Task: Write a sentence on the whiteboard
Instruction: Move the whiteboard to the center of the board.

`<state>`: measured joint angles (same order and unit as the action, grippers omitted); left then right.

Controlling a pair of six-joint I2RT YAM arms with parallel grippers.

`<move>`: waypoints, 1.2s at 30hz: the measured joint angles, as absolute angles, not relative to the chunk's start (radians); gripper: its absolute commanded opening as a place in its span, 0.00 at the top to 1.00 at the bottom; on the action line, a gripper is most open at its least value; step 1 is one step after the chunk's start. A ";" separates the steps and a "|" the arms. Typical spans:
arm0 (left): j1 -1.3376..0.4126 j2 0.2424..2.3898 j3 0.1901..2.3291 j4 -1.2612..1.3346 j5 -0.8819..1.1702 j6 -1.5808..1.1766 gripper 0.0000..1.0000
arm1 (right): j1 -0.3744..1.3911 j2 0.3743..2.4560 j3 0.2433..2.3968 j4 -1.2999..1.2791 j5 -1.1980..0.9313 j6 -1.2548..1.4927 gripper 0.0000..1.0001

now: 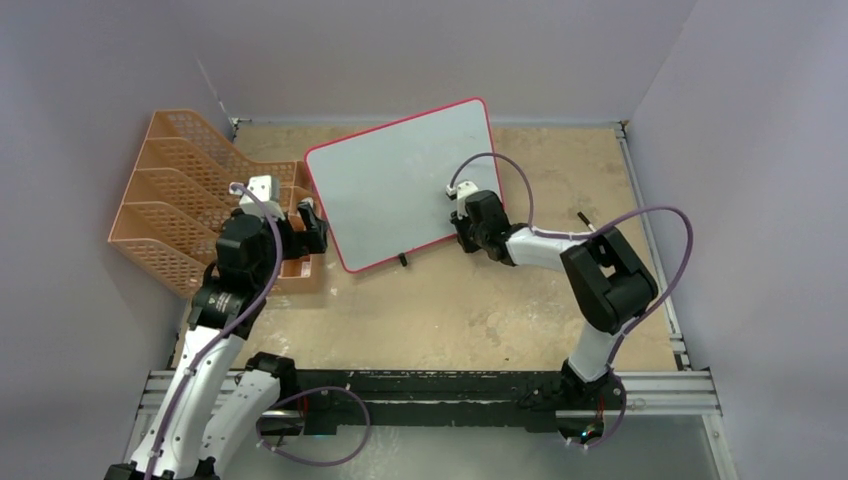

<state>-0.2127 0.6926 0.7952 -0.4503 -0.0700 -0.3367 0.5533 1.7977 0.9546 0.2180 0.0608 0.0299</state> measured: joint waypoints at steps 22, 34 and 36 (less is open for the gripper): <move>-0.213 0.599 0.852 -0.505 -0.125 -0.340 0.00 | 0.601 1.641 0.826 0.131 0.060 -0.046 1.00; -0.213 0.600 0.860 -0.501 -0.145 -0.339 0.00 | 0.611 1.628 0.799 0.093 0.004 -0.115 1.00; -0.213 0.600 0.860 -0.501 -0.146 -0.339 0.00 | 0.612 1.625 0.798 0.085 0.004 -0.126 1.00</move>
